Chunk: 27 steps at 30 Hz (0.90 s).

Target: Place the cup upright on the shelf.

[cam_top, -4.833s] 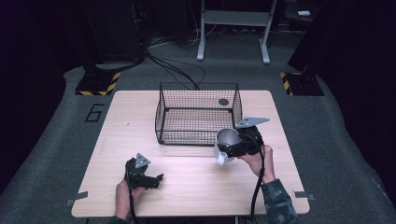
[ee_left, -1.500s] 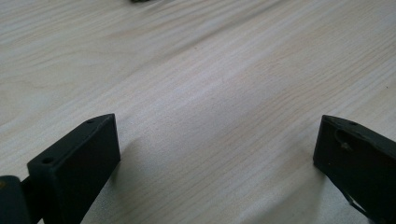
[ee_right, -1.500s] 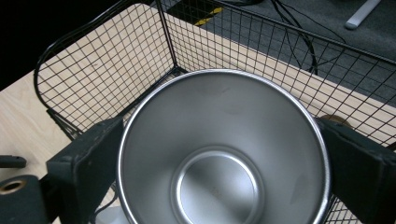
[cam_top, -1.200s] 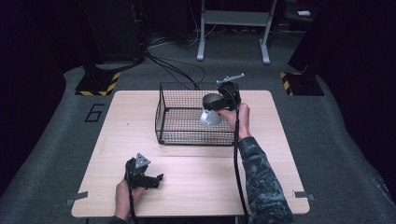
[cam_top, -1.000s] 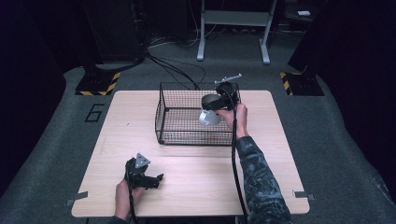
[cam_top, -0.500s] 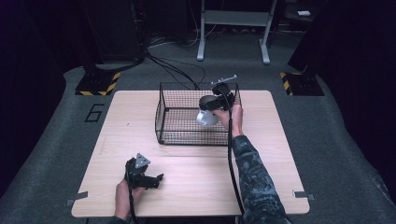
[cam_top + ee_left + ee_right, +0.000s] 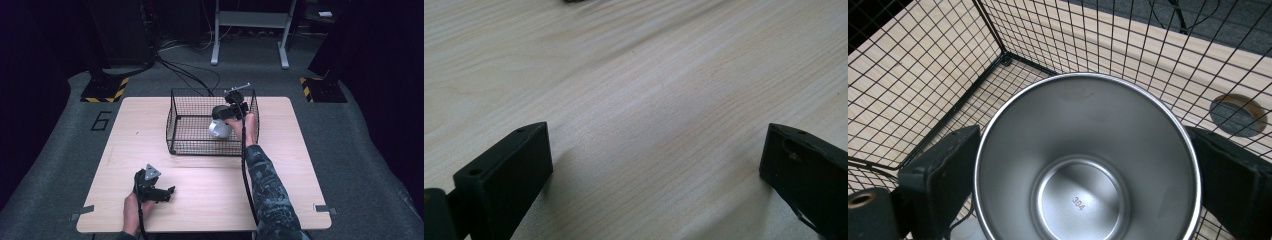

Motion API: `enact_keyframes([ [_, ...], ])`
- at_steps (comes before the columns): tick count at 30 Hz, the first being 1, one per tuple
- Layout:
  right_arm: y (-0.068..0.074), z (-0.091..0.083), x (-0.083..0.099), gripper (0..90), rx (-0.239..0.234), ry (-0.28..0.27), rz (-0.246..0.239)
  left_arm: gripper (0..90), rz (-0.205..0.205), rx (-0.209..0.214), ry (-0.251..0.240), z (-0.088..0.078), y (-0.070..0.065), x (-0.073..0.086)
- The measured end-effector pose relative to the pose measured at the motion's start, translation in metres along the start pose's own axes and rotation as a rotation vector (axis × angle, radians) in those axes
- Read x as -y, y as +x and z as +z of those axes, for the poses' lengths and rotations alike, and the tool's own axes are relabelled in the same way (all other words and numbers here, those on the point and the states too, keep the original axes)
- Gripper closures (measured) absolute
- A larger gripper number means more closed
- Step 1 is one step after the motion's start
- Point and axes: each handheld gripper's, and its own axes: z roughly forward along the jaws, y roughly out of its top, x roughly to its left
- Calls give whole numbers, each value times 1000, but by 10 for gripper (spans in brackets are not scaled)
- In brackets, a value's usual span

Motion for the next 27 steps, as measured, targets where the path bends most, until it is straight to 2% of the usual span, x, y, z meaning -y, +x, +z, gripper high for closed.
enact_keyframes([
  [12, 0, 14, 3, 57, -12, 35, 37, 5, -1, 1, 0, 0, 0, 0],
  [14, -1, 16, 4, 57, -16, 44, 27, 5, -1, 1, 0, 0, 0, 0],
  [27, 0, 19, 5, 56, -20, 62, 33, 5, 2, 0, 4, 0, 0, 0],
])
